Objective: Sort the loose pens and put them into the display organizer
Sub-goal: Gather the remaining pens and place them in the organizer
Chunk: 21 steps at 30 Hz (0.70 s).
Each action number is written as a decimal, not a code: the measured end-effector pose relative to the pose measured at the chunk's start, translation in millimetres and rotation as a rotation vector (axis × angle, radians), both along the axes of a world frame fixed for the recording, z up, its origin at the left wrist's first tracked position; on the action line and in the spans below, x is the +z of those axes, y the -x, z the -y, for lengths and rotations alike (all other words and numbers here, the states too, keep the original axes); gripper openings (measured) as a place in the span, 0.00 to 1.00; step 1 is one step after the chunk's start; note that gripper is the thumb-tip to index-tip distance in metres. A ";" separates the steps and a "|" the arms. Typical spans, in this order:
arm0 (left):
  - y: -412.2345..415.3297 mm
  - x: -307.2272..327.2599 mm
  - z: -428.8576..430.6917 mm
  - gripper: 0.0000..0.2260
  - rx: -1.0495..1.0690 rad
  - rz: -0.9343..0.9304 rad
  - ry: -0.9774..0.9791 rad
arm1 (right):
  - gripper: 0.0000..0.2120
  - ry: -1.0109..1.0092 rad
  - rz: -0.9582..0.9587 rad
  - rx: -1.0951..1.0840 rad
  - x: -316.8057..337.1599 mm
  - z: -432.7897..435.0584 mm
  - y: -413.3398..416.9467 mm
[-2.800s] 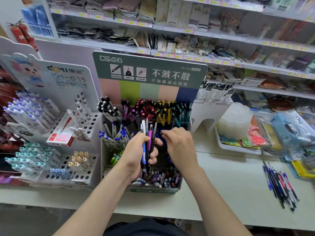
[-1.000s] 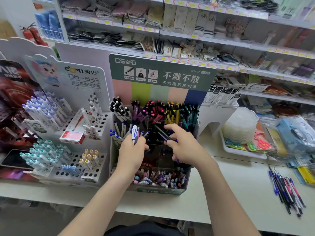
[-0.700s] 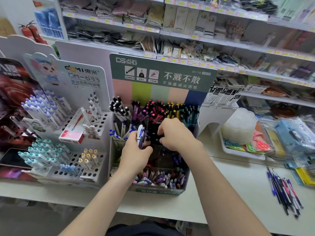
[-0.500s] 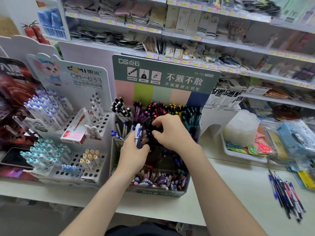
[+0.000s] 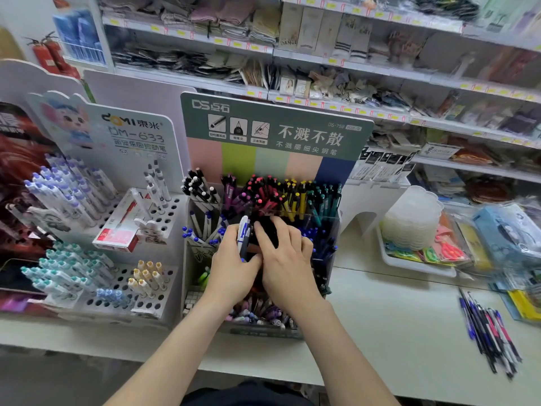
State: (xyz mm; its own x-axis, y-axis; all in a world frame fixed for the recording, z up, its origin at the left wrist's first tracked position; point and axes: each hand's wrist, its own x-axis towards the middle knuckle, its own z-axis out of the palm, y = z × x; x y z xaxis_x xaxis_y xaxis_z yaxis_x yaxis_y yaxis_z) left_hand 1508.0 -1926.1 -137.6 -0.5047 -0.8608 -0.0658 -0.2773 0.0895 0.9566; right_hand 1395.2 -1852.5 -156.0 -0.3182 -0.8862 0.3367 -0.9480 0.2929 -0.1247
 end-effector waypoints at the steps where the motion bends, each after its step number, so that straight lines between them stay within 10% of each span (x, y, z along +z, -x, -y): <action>1: 1.4 -0.5 -1.0 0.22 -0.002 0.009 0.015 | 0.35 0.025 0.009 -0.013 2.8 -2.3 -1.5; 6: 8.8 0.2 -6.1 0.29 0.005 0.023 0.057 | 0.22 0.555 0.298 -0.225 4.5 -25.8 8.3; 10: 20.5 -3.8 -8.4 0.25 0.016 0.050 0.083 | 0.26 0.315 0.216 -0.421 -11.9 -38.9 21.8; 21: 25.9 -5.6 -6.3 0.14 0.171 0.068 0.219 | 0.19 0.282 0.164 -0.036 -11.5 -23.0 45.4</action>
